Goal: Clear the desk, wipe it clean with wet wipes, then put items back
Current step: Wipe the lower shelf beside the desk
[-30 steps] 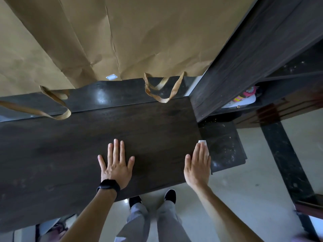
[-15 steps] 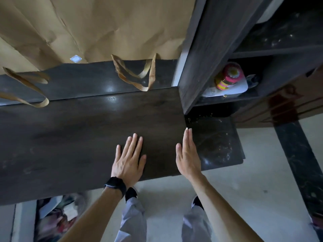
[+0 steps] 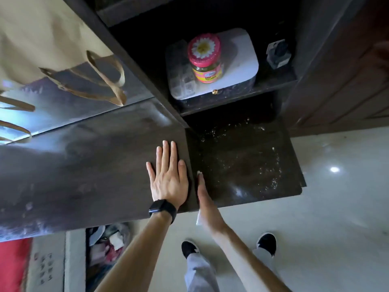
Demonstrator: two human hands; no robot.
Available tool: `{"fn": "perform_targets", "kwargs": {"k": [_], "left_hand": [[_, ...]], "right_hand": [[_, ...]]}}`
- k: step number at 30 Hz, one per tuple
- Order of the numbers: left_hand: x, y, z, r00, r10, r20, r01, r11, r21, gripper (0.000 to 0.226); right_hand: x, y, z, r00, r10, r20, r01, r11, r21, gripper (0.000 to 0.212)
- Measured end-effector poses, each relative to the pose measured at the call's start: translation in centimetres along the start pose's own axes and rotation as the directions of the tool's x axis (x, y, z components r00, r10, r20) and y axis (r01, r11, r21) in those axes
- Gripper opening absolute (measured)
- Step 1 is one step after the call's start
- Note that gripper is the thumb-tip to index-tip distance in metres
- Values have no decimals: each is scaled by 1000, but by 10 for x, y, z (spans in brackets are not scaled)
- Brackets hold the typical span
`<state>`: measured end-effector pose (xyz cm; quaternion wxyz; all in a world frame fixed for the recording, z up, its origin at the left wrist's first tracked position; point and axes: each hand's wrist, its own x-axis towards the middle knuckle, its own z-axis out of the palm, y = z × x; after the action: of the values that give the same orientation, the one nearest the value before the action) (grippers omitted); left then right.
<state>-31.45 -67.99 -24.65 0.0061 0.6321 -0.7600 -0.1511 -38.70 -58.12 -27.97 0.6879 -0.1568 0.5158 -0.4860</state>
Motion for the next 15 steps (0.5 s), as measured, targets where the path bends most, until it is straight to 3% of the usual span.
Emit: {"fn": "perform_targets", "kwargs": {"k": [3,8,11,15], "left_hand": [[2,4,2,1000,-19,-5,19,1000,19,56],[2,2,3,999,1,-49,0,1000,17,56],[3,1,3,998,5,-66,-4,1000,13,57],[3,2,3,998,1,-64,0,1000,13,56]], "right_hand": [[60,-40,7,989,-147,-12,145,982,-119,89],[110,-33,-15,993,-75,-89,54,973,-226,76],[79,-3,-19,994,-25,-102,6,984,-180,74],[32,2,-20,980,50,-192,-98,964,-248,55]]}}
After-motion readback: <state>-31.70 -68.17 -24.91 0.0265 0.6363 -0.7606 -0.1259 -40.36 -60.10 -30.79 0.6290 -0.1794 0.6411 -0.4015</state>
